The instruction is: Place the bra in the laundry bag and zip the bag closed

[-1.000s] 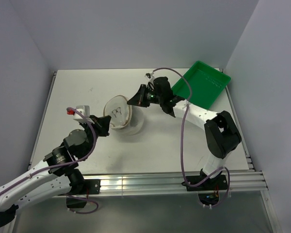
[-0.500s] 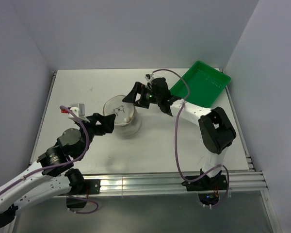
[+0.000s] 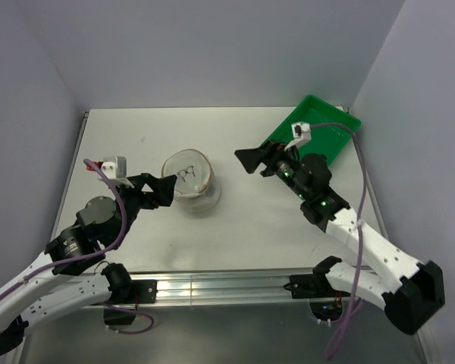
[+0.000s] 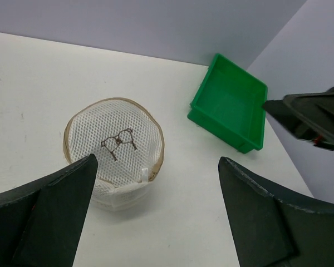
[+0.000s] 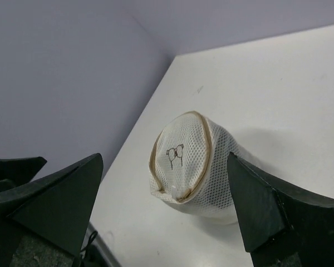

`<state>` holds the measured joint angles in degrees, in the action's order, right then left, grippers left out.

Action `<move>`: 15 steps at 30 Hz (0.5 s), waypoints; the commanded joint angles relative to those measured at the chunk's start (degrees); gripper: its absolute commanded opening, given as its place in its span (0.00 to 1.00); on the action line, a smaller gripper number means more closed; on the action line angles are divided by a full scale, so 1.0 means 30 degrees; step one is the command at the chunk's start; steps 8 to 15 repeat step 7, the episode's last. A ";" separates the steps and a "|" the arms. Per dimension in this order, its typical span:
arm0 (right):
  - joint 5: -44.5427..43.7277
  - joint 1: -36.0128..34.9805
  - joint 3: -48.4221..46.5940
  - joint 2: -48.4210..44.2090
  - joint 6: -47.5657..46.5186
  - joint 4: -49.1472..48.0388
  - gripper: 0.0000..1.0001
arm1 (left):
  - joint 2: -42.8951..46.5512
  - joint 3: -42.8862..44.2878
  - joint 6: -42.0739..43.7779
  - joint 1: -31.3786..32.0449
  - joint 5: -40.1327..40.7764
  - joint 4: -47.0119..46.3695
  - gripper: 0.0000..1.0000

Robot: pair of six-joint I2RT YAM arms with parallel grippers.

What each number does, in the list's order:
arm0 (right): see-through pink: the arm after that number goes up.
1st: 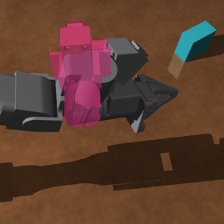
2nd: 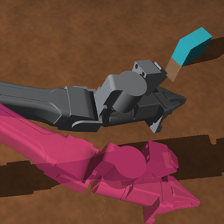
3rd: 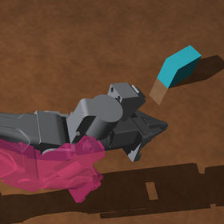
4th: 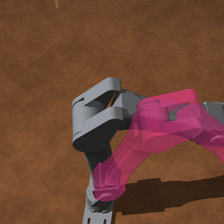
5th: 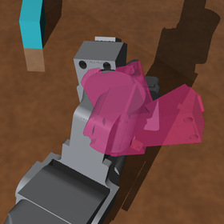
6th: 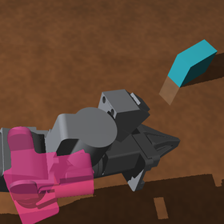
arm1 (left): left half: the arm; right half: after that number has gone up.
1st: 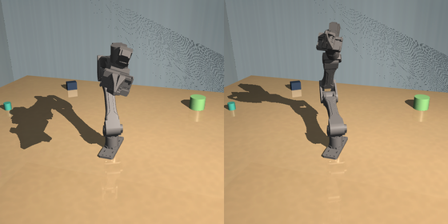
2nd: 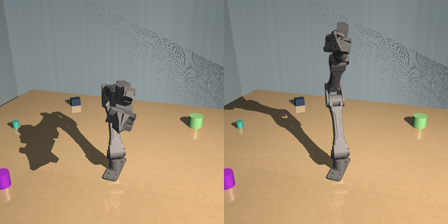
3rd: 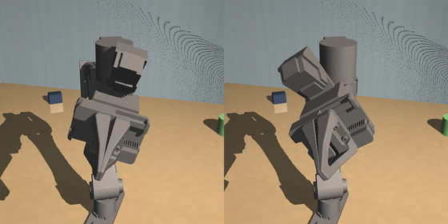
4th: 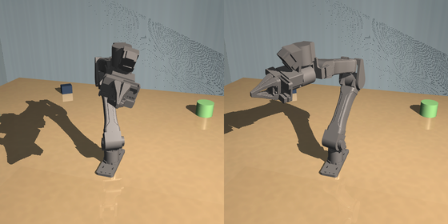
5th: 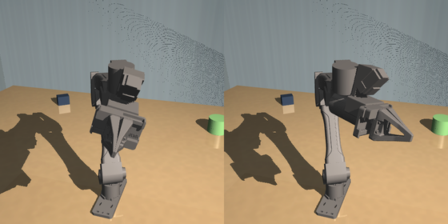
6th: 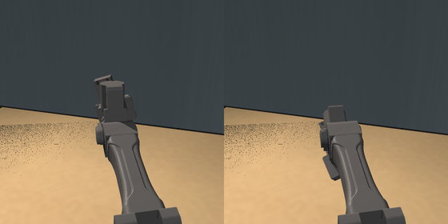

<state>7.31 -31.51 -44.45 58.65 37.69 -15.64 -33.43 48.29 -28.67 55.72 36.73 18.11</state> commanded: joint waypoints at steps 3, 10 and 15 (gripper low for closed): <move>-0.3750 -0.0015 0.2274 -0.4223 -0.1049 -0.0559 1.00 | 0.0332 0.0544 0.1057 0.0087 -0.0962 0.0907 0.94; -0.4808 -0.0015 0.3095 -0.6306 -0.1314 -0.0179 1.00 | 0.0831 0.0104 0.1322 0.0087 -0.1432 0.0527 0.96; -0.4808 -0.0015 0.3095 -0.6306 -0.1314 -0.0179 1.00 | 0.0831 0.0104 0.1322 0.0087 -0.1432 0.0527 0.96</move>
